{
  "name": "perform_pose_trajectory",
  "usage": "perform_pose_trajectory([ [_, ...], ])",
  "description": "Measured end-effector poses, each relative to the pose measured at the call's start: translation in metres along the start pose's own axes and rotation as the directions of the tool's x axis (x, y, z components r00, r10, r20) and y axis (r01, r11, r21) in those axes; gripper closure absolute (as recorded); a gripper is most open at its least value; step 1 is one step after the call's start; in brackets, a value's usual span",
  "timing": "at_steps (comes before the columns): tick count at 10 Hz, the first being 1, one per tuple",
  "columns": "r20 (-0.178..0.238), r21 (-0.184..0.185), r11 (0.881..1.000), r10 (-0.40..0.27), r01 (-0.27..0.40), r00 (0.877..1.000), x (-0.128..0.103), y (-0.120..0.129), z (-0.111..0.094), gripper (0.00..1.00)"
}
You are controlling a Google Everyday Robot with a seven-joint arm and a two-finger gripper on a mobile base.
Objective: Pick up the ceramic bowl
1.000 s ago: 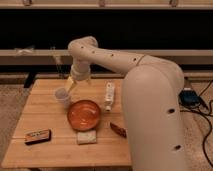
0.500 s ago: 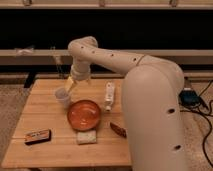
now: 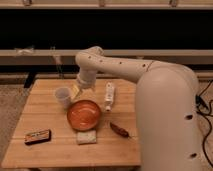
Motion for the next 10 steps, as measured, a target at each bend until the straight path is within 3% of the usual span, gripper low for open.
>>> perform_pose_trajectory([
  [2, -0.004, -0.011, 1.0, 0.023, -0.023, 1.0, 0.019, -0.013, 0.015, 0.2],
  [7, -0.047, -0.064, 0.995, 0.069, -0.072, 0.997, 0.032, -0.022, 0.059, 0.2],
  [10, -0.068, -0.081, 0.991, 0.1, -0.105, 0.993, 0.038, -0.031, 0.074, 0.2],
])
